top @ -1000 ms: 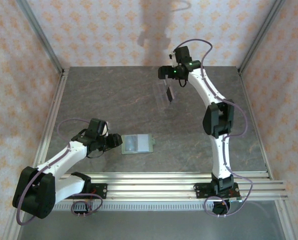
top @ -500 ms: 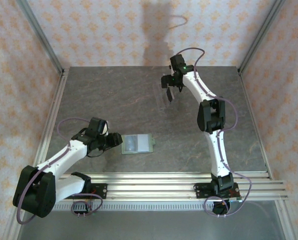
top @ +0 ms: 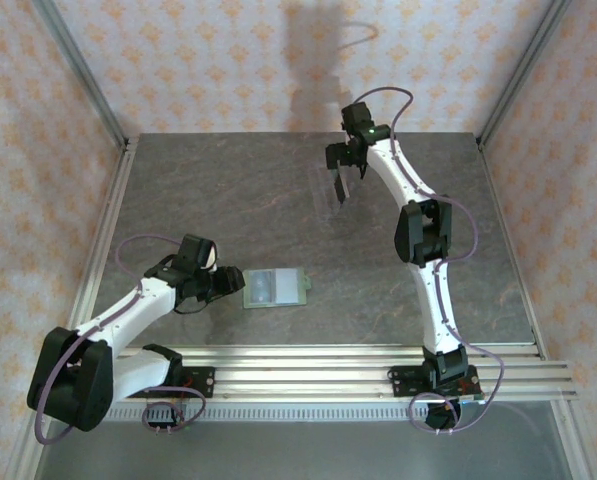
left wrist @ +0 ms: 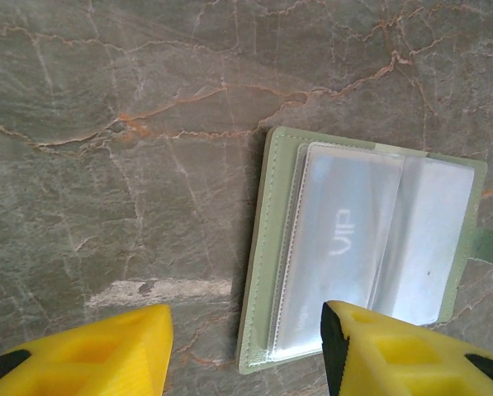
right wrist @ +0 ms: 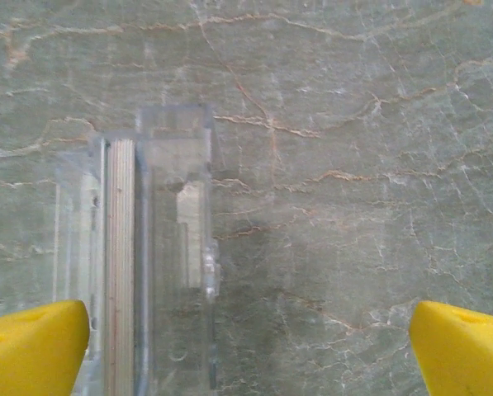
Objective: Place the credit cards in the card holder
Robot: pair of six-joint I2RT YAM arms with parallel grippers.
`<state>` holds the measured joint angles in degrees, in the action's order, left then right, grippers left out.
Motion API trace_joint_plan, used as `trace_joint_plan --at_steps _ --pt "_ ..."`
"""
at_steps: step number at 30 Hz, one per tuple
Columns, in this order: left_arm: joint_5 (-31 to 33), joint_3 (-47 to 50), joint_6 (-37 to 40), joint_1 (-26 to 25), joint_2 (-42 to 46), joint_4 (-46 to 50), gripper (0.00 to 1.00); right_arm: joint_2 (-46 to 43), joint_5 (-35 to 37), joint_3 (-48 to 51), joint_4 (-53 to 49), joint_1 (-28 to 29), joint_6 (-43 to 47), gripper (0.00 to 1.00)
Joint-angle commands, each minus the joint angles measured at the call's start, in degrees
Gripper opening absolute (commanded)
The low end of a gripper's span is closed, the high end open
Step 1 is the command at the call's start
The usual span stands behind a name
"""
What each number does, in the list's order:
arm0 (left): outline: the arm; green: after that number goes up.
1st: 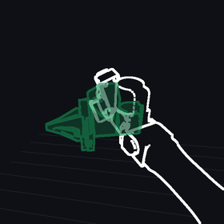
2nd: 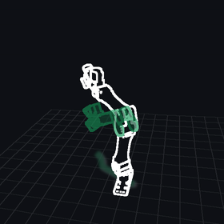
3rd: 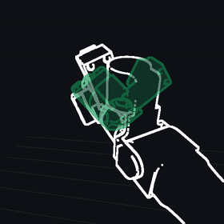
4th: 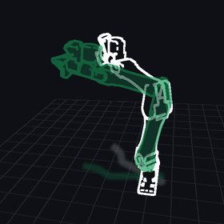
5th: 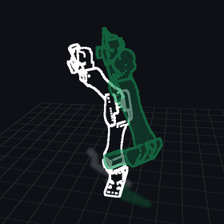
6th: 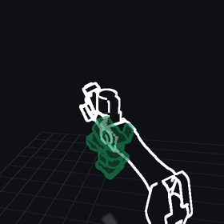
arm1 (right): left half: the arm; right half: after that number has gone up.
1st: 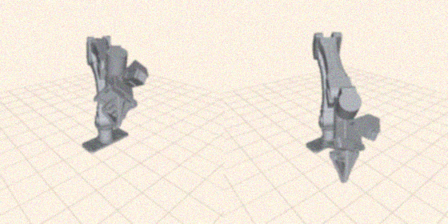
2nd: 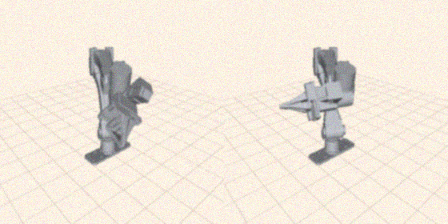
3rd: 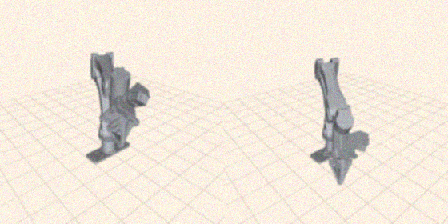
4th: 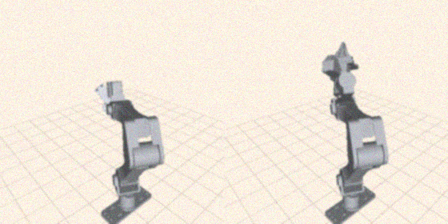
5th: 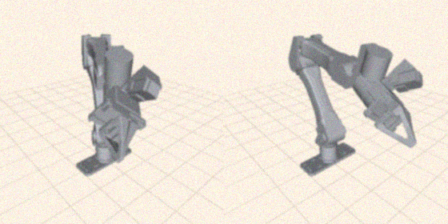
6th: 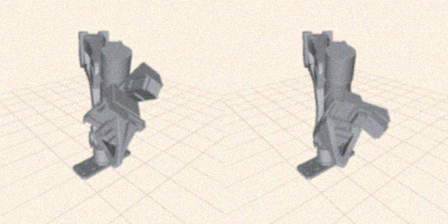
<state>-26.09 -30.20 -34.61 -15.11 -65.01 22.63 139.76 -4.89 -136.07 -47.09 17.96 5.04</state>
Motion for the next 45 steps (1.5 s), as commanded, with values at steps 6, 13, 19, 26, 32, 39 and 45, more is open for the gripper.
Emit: trace_joint_plan --at_steps 6,13,19,26,32,39,45 --pt "2.0 0.0 0.3 0.3 0.8 1.7 0.52 1.3 -0.2 -2.2 -2.3 0.1 1.4 0.9" --pt "2.0 0.4 0.3 0.3 0.0 0.7 0.52 2.3 -0.4 -2.1 -3.1 0.6 4.2 0.92" --pt "1.8 0.1 0.7 0.3 -1.2 0.4 0.52 4.1 0.9 -2.3 -3.7 0.7 4.1 0.92" --pt "1.8 0.5 0.5 0.3 -1.6 -0.4 0.52 3.8 5.8 -2.9 -4.2 1.0 5.3 0.89" --pt "1.7 -0.2 1.0 0.3 -2.4 -0.4 0.52 3.6 10.7 -3.3 -4.4 2.2 7.4 0.89" --pt "1.6 0.0 1.1 0.2 -2.6 -0.8 0.52 3.3 12.9 -3.6 -4.3 2.8 7.5 0.88" --pt "1.5 0.5 1.2 0.3 -2.8 -1.3 0.52 3.2 16.0 -4.0 -4.9 2.9 8.1 0.86"
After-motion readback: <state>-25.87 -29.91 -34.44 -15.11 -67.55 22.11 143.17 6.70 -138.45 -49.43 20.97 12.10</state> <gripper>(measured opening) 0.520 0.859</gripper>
